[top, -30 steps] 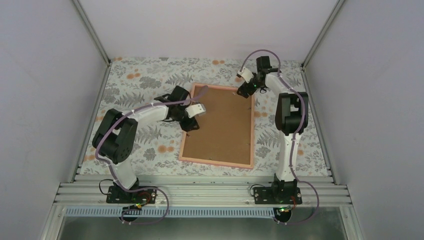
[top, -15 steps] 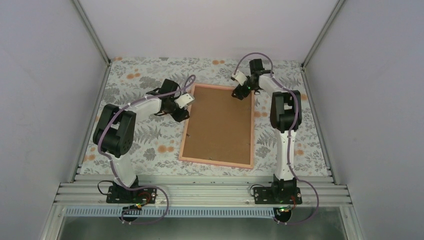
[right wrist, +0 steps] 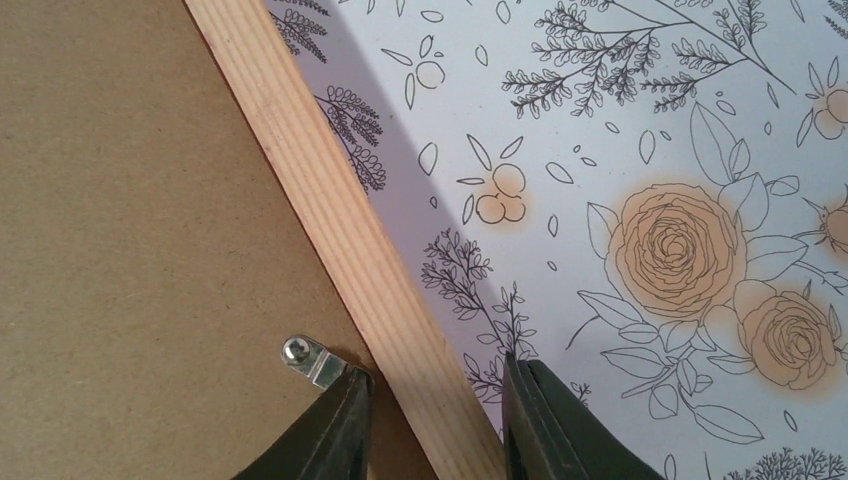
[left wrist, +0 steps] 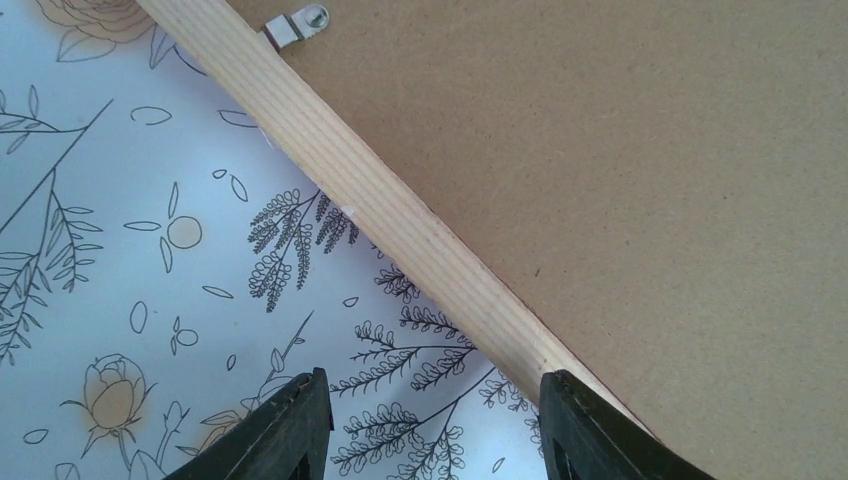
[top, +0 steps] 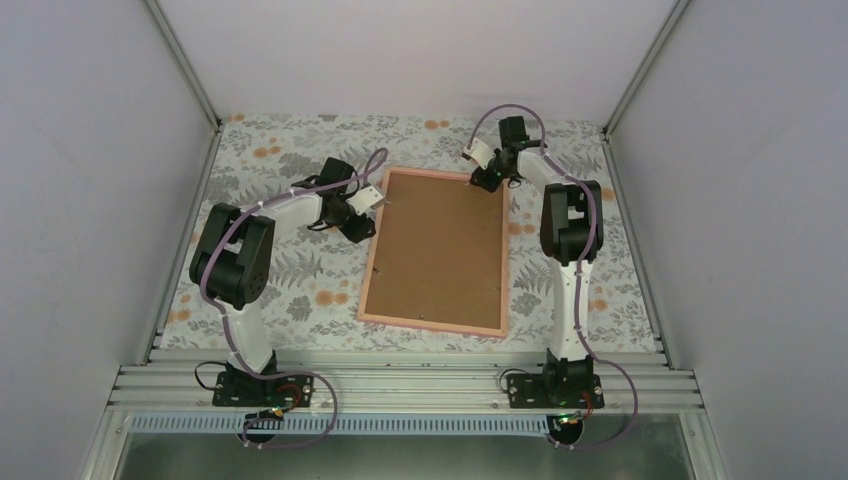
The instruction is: Put the photo into the frame
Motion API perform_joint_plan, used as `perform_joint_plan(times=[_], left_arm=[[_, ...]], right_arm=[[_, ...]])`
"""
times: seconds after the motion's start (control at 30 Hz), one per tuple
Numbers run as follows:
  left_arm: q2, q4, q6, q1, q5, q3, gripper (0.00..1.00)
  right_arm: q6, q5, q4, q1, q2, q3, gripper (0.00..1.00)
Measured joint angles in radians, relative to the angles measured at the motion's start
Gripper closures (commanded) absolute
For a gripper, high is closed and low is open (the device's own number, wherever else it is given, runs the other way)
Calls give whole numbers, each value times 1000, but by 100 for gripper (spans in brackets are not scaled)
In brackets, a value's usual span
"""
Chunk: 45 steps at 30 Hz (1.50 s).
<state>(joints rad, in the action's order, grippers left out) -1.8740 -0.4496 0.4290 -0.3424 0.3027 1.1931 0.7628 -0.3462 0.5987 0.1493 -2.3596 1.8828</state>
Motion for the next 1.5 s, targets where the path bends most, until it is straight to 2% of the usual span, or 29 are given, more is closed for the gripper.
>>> perform_joint_plan(times=[0.2,0.43,0.57,0.67,0.8,1.1,1.27,1.5], left_arm=[[-11,0,0,0,0,2,47],[-12,0,0,0,0,2,47],[-13,0,0,0,1,2,47],[-14,3,0,0,3,2,47],[-16,3,0,0,5,4,47],[-21,4,0,2,10,8,47],[-27,5,0,3,16,13,47],[-35,6,0,5,24,22,48]], right_arm=[[1,-1,0,0,0,0,58],[32,-4,-1,0,0,-3,59],[62,-10,-5,0,4,-10,54],[80,-19,-2,-1,4,-11,54],[88,-31,8,-1,4,-9,60],[96,-64,60,-3,-36,58,66],[85,-93,75,-7,-61,93,74],[78,-95,74,-6,-68,103,74]])
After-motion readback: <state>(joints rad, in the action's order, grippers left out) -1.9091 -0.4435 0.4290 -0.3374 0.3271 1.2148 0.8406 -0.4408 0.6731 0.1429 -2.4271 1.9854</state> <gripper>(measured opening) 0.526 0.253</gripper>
